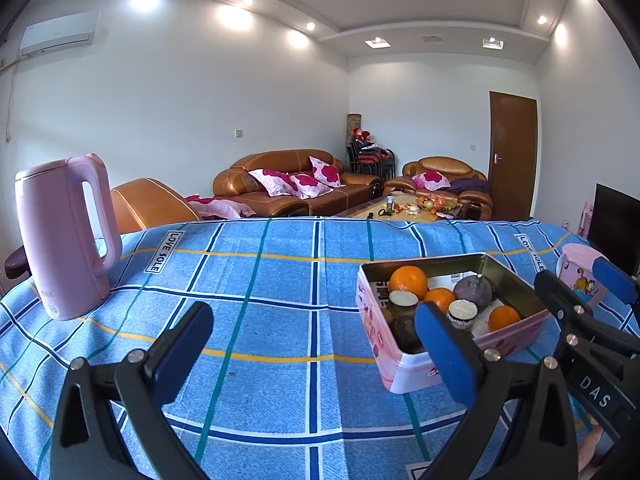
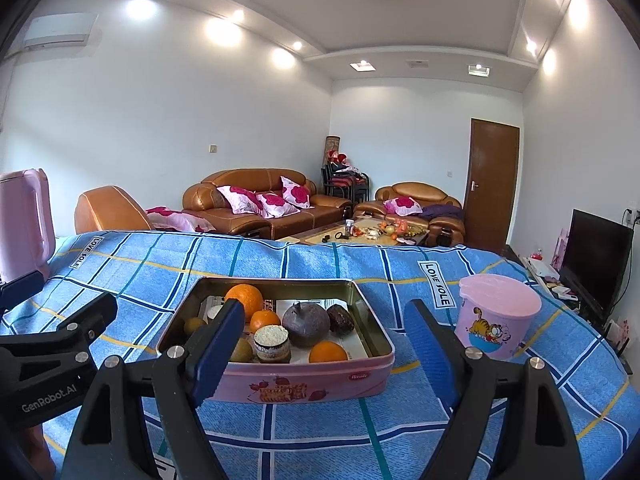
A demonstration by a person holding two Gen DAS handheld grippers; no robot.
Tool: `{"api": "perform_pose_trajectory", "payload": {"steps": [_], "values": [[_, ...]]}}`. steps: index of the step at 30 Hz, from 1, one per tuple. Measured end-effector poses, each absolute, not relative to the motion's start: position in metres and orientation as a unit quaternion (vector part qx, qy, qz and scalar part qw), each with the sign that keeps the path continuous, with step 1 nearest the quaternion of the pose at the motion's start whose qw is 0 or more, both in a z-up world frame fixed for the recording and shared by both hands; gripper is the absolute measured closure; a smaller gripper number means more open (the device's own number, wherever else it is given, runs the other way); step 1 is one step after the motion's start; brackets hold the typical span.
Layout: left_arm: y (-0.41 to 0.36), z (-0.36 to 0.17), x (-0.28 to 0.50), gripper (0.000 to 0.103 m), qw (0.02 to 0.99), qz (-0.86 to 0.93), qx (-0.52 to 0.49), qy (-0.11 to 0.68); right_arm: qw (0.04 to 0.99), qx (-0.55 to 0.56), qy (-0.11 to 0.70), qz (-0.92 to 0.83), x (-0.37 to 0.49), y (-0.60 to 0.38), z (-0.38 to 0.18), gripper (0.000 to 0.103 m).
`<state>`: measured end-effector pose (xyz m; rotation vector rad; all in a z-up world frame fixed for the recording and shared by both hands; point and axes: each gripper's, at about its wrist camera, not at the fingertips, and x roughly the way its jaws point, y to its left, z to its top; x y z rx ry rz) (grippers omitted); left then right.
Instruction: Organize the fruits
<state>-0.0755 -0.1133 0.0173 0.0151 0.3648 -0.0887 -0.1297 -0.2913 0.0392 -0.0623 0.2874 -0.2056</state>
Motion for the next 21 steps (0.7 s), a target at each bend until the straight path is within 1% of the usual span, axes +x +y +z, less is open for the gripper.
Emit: {"api": "perform_pose_trajectory", "payload": {"steps": [21], "values": [[-0.1116,0.0172,-0.0724,0.0,0.981,-0.038,0.006,0.192,0.984,-0.03,0.143,-0.104,-0.1304,-0.293,0.0394,0.02]]}}
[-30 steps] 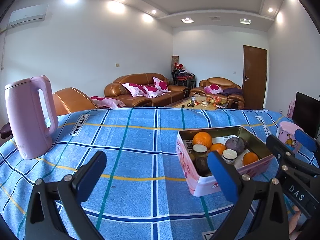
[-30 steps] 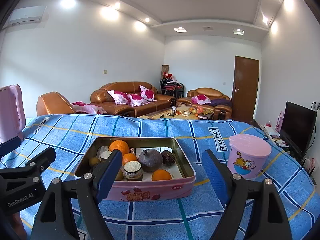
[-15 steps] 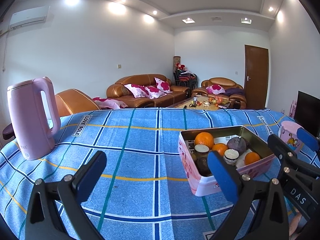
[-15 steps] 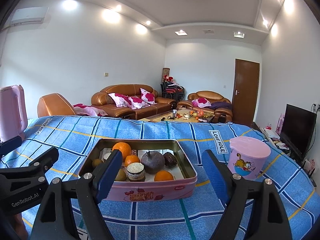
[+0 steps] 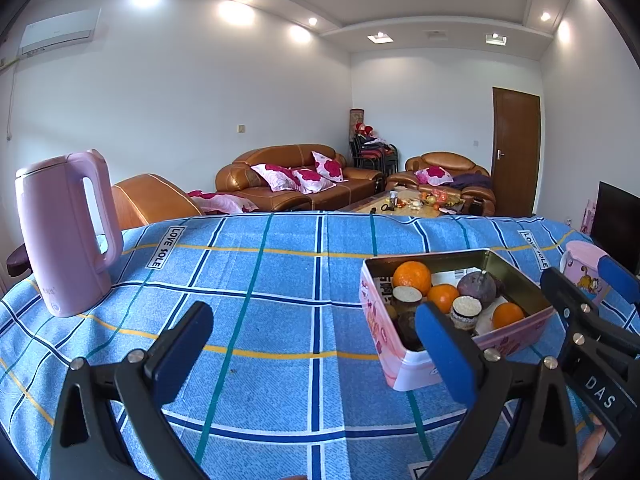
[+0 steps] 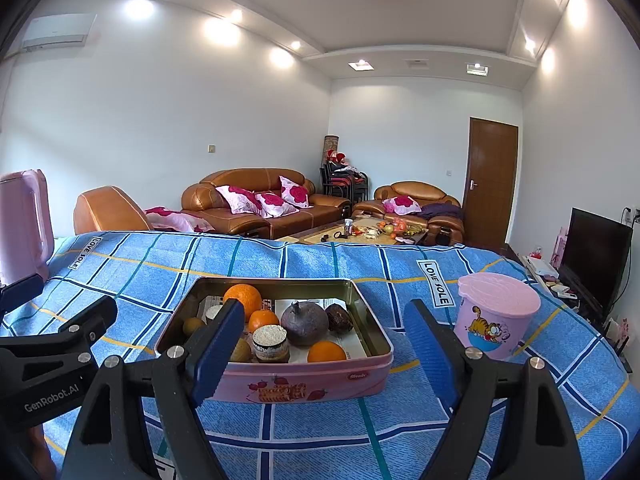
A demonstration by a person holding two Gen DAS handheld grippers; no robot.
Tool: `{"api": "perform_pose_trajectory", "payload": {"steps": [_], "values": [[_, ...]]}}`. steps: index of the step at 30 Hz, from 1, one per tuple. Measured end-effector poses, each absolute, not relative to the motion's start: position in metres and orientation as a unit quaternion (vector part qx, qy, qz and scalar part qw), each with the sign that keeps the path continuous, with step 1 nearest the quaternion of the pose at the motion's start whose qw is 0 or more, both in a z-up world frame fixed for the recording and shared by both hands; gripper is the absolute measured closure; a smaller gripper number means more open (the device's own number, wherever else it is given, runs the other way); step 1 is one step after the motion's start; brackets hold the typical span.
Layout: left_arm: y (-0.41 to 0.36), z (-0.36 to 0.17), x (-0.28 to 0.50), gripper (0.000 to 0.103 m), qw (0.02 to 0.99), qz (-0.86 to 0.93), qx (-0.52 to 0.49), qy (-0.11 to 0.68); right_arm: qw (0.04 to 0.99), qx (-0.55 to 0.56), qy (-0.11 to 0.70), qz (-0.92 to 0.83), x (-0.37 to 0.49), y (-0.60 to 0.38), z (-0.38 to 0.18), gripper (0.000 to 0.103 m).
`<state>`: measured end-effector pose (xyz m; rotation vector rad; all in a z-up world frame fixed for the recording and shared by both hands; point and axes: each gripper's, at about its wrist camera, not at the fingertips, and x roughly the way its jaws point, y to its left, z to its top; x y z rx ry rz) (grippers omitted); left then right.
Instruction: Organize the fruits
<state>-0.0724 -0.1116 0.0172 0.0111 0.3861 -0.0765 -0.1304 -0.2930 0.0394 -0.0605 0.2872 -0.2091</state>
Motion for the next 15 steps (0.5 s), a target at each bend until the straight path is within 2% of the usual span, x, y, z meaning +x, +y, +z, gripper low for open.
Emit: {"api": "perform_pose_trajectory", "payload": {"steps": [15], "values": [[-0.1122,0.0166,-0.0713,0.0,0.98,-0.038,0.01,0.194,0.984,-0.03,0.144,-0.104,-0.1303,-0.2933,0.0394,0.02]]}}
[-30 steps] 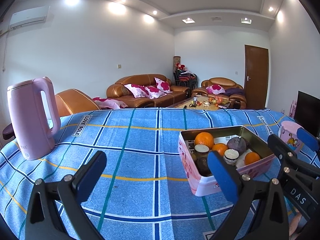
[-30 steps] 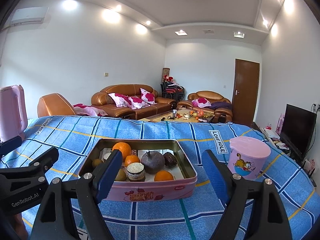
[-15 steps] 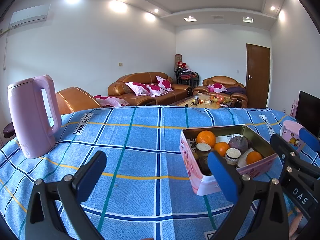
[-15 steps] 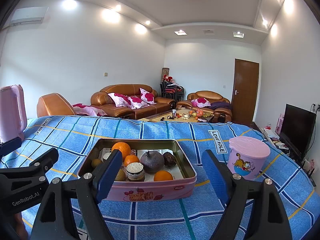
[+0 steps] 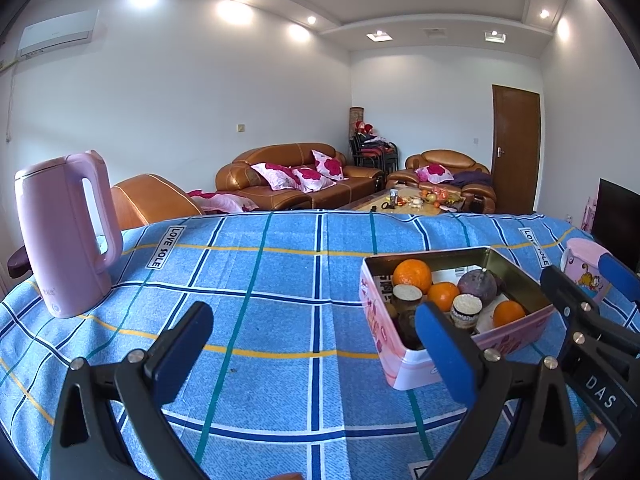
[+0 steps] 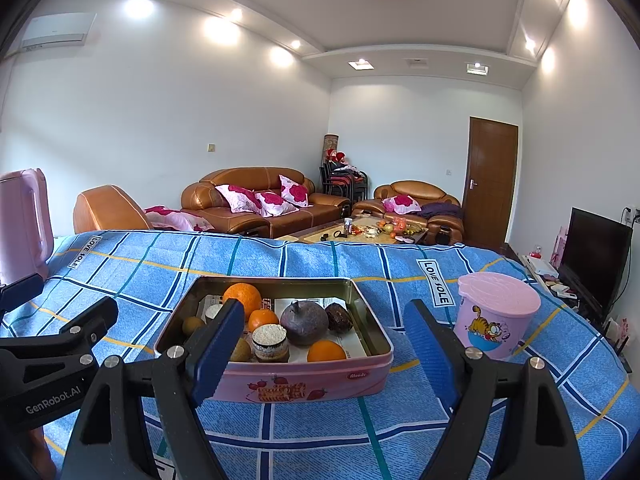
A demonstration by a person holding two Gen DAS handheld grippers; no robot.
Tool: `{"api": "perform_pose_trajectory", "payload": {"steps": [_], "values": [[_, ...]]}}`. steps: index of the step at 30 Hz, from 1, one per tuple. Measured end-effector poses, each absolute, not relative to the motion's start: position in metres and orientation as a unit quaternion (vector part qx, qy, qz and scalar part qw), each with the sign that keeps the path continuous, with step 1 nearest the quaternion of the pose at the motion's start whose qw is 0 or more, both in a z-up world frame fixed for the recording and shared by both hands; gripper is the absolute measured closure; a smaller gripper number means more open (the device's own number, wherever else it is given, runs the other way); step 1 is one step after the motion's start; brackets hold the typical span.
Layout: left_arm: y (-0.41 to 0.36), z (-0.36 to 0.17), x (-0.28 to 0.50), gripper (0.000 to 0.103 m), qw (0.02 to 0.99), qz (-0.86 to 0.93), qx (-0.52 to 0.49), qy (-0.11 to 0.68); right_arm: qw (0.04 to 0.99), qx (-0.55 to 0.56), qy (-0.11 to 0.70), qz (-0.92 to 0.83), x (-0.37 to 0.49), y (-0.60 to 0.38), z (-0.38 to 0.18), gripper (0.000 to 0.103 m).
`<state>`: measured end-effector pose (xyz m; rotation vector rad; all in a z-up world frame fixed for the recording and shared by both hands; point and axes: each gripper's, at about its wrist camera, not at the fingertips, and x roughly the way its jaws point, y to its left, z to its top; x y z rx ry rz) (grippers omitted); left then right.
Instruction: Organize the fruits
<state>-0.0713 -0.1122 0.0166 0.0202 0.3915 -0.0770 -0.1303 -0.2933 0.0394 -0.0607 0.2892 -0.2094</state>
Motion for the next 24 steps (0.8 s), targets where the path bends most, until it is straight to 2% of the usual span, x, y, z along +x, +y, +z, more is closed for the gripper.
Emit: {"api": "perform_pose_trajectory", "payload": {"steps": [24], "values": [[-0.1133,0.0147,-0.068,0.0,0.978,-0.047,0.012,0.203,0.982,-0.026,0.15,-0.108,-0.1306,-0.2957,0.0387,0.02]]}}
